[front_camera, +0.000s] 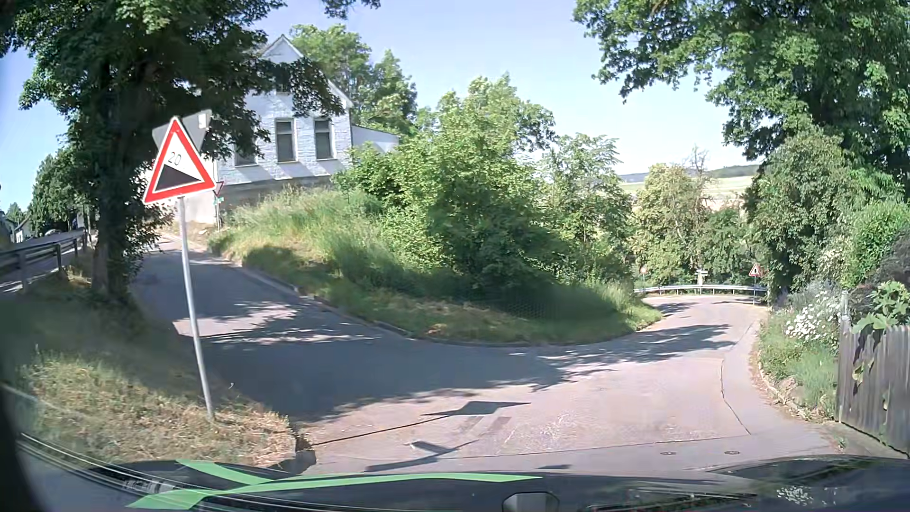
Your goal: Follow the waypoints while adhering to traffic rules and regulations
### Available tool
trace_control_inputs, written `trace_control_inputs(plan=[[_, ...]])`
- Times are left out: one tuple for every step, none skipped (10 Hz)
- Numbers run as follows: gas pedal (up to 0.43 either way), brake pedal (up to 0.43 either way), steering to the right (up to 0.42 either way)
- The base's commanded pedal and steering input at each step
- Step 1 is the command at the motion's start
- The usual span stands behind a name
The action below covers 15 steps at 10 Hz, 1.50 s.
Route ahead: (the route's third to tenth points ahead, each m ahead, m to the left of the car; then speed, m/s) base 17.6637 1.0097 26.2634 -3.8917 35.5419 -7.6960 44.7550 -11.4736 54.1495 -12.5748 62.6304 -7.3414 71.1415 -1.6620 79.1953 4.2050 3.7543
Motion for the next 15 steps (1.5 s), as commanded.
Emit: trace_control_inputs(plan=[[0.000,0.000,0.191],[0.000,0.000,0.198],[0.000,0.000,0.206],[0.000,0.000,0.208],[0.000,0.000,0.208],[0.000,0.000,0.206],[0.000,0.000,0.204],[0.000,0.000,0.200],[0.000,0.000,0.199],[0.000,0.000,0.190],[0.000,0.000,0.183],[0.000,0.000,0.171],[0.000,0.018,0.159],[0.000,0.049,0.151],[0.000,0.085,0.142]])
